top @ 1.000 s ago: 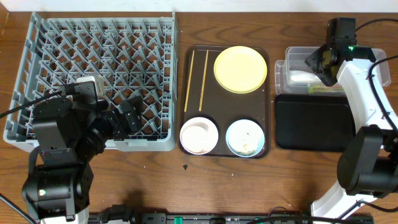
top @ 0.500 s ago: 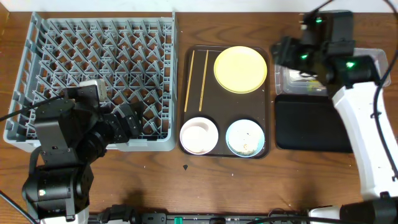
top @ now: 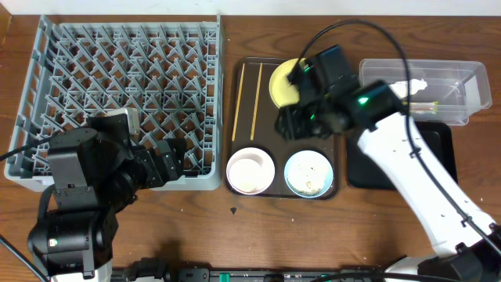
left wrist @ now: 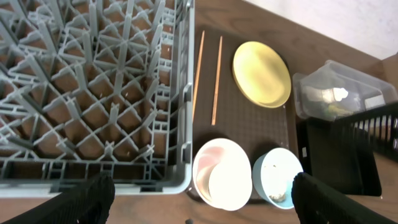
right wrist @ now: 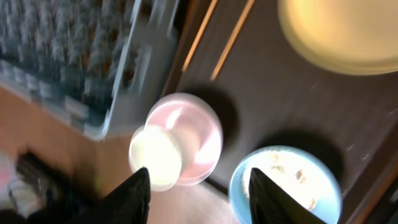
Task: Sort waste into correct bins and load items into the dishwasher
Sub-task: 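Grasp the white cup on the tray with the right gripper and lift, then hand the white cup from right gripper to left gripper, then place the white cup into the dish rack with the left gripper, then grasp the light-blue bowl rim with the right gripper and lift, then tip the blue bowl over the black tray to dump food scraps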
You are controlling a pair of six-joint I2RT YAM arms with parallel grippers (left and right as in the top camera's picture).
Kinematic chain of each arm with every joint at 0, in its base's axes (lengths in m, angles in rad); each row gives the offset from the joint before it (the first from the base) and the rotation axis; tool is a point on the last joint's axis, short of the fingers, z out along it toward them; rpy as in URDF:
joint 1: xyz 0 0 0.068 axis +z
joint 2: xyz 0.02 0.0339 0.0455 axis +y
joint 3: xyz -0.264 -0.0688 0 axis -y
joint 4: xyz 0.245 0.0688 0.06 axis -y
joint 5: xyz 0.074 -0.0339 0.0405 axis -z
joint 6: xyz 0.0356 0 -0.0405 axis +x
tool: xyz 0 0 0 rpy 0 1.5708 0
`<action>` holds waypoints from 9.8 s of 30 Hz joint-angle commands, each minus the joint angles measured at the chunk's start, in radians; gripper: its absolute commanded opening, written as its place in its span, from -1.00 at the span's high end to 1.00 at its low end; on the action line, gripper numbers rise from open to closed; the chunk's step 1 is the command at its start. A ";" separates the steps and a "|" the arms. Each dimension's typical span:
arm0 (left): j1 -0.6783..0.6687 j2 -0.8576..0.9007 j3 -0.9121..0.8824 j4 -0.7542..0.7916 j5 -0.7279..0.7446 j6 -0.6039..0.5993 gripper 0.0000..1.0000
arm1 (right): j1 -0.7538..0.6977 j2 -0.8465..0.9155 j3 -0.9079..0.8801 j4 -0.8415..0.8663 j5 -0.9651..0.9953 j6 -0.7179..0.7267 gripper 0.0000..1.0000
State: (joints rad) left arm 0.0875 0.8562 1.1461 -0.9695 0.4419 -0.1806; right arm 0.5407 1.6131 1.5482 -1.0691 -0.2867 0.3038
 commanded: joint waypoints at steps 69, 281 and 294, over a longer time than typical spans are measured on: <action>-0.006 0.238 0.024 0.148 1.105 -0.019 -0.62 | -0.046 -0.103 -0.234 0.811 -0.891 -0.122 0.97; -0.015 0.149 0.089 -0.179 -0.061 0.053 -0.73 | -1.073 0.066 -0.629 0.476 -1.025 -0.152 0.97; -0.015 0.149 0.089 -0.186 -0.061 0.053 -0.73 | -1.042 0.047 -0.629 0.454 -1.120 -0.159 0.97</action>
State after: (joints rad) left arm 0.0765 1.0042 1.2125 -1.1511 0.3717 -0.1482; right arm -0.5110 1.6836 0.9192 -0.5797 -1.3308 0.1146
